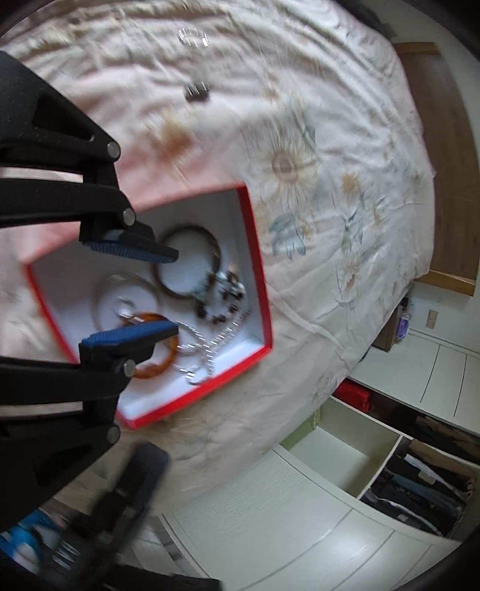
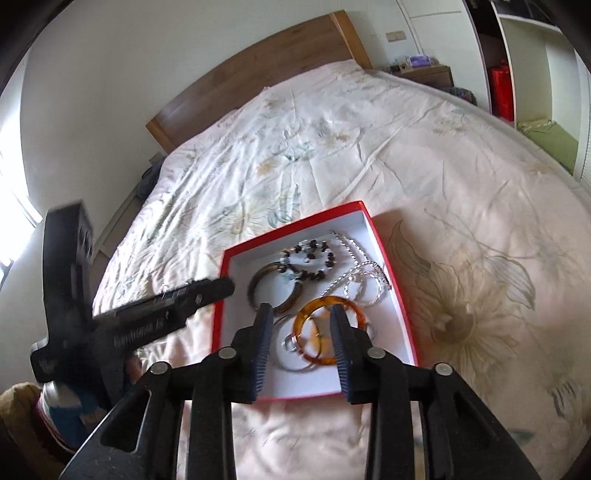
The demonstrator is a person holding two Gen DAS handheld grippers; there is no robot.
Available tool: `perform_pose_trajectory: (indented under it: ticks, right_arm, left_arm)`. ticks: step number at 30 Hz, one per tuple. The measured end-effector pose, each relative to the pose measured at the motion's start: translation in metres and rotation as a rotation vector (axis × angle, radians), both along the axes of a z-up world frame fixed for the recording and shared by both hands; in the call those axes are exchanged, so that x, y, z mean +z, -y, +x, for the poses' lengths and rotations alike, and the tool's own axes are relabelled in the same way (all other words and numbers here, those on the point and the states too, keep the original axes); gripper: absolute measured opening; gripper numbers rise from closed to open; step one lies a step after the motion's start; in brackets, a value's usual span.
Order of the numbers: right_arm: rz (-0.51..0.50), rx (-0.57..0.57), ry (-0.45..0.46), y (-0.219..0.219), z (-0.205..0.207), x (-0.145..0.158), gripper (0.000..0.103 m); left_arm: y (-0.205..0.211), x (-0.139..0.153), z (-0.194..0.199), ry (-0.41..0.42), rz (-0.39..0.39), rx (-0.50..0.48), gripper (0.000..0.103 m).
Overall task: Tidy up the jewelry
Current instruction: 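Open left tool to drop the bracelet while right tool releases the hoop in the box, then withdraw both tools from the box toward the last two pieces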
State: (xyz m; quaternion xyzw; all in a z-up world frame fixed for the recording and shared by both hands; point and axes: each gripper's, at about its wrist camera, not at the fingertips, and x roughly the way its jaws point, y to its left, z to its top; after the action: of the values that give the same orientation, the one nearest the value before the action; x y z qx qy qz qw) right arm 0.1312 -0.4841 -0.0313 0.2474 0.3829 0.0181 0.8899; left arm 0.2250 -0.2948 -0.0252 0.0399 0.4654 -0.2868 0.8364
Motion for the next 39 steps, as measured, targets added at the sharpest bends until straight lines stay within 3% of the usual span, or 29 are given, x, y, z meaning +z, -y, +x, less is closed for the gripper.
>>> perform_pose_trajectory:
  ticks: [14, 22, 39]
  right_arm:
    - [-0.046, 0.081, 0.069, -0.080, -0.070, 0.050, 0.038]
    - [-0.087, 0.116, 0.109, -0.125, -0.102, 0.076, 0.046]
    - [-0.175, 0.190, 0.226, -0.182, -0.167, 0.124, 0.048]
  left_arm:
    - [-0.135, 0.031, -0.101, 0.043, 0.052, 0.194, 0.031]
    - [-0.201, 0.050, -0.139, 0.060, 0.013, 0.331, 0.031]
    - [-0.269, 0.093, -0.211, 0.242, -0.021, 0.457, 0.033]
